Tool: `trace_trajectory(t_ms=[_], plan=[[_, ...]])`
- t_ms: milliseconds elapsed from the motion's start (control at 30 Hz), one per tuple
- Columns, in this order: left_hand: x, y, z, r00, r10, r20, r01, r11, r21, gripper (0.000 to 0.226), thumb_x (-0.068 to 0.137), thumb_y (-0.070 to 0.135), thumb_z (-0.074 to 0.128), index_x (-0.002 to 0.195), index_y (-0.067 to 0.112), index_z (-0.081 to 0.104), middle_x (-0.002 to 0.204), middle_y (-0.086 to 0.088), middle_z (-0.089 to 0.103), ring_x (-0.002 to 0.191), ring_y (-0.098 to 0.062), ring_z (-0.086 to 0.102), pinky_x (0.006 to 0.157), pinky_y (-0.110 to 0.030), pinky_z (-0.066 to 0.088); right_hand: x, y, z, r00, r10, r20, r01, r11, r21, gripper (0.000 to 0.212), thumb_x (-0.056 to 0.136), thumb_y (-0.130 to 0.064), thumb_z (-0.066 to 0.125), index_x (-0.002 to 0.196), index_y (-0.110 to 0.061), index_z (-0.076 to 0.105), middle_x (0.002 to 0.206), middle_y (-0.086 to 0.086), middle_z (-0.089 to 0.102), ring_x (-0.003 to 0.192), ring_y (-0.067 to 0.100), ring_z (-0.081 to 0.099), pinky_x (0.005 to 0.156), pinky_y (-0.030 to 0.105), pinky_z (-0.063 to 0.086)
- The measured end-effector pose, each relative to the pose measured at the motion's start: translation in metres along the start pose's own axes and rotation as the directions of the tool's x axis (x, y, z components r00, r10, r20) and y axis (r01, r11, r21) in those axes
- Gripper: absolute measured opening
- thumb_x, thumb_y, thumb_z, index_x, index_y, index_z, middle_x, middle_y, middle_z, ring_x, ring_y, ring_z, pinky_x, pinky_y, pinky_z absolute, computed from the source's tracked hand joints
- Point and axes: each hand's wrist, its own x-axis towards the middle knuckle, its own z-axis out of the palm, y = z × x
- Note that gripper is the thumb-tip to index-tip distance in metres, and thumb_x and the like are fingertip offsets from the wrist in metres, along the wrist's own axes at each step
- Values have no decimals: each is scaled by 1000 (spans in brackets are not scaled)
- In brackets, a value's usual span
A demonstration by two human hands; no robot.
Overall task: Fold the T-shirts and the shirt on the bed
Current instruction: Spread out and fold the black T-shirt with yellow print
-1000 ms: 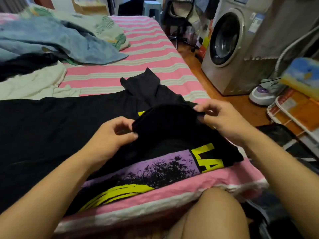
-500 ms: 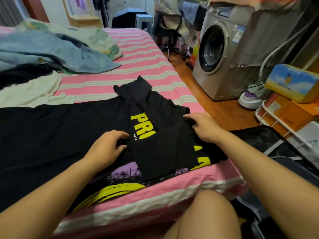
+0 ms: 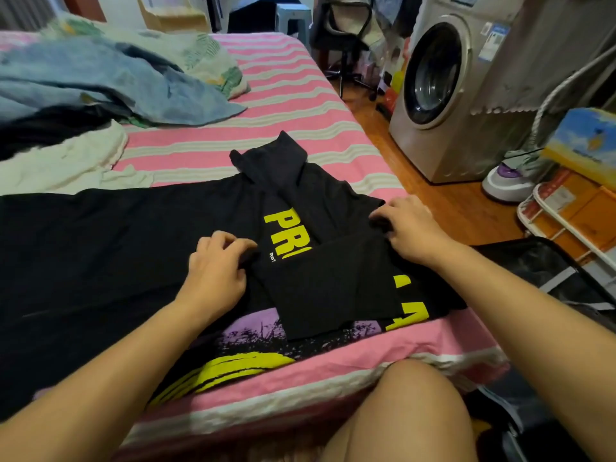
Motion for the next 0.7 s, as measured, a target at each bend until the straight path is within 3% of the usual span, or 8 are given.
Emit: trace_trajectory(t_ms=[100,167,200,233,300,433,567,700], plan=[[-32,30,-9,948,300,-109,-305,952,-28,38,83,22,64,121,23,66,114,3,56,107,-22,49,88,-41,45,-41,-22,-12,974,163,-154,-124,964,235,29,89,-7,58,114,-18,67,110,4,63,108,29,54,88,34,42],[-56,46,-5,880,476,-5,-476,879,-8,37,85,39,63,119,23,66,112,5,58,103,-19,53,82,-37,47,-84,-39,-12,944,321,-71,-290,914,283,10,93,-24,59,102,-18,58,101,8,64,99,33,58,81,37,45],[-65,50,1,856,515,48,-517,855,39,40,84,41,66,120,23,65,113,4,58,101,-19,55,79,-36,49,-102,-47,-8,932,361,20,-354,902,248,17,95,-34,58,100,-19,53,100,9,64,98,36,59,80,40,47],[-70,51,8,851,520,79,-525,847,79,43,82,39,71,121,23,64,112,3,59,100,-21,57,76,-37,51,-116,-54,-5,913,394,109,-408,890,203,23,96,-40,57,103,-20,50,102,10,65,100,37,60,78,41,46],[-77,50,19,877,472,89,-479,872,99,45,79,30,78,121,20,64,111,1,61,98,-24,59,72,-39,54,-127,-64,2,883,446,145,-467,861,199,32,98,-44,55,118,-20,48,109,8,67,107,36,61,75,39,40],[-85,49,20,904,425,50,-427,904,22,45,79,14,78,122,16,66,112,1,63,100,-22,62,70,-40,59,-122,-74,5,857,487,171,-513,767,386,39,97,-32,61,132,-20,48,112,7,64,109,33,59,76,35,37],[-90,44,11,885,459,79,-463,886,42,39,87,19,62,126,17,66,119,2,62,106,-20,61,68,-39,60,-122,-53,0,794,576,194,-561,572,599,29,96,-20,63,123,-15,55,78,-4,55,80,20,56,73,35,43],[-86,47,3,837,539,93,-547,821,161,31,77,16,77,108,14,72,100,-2,66,86,-24,65,58,-38,57,-127,-43,-6,820,532,210,-537,587,606,29,96,-15,63,124,-15,54,70,-1,53,68,14,52,61,29,38]])
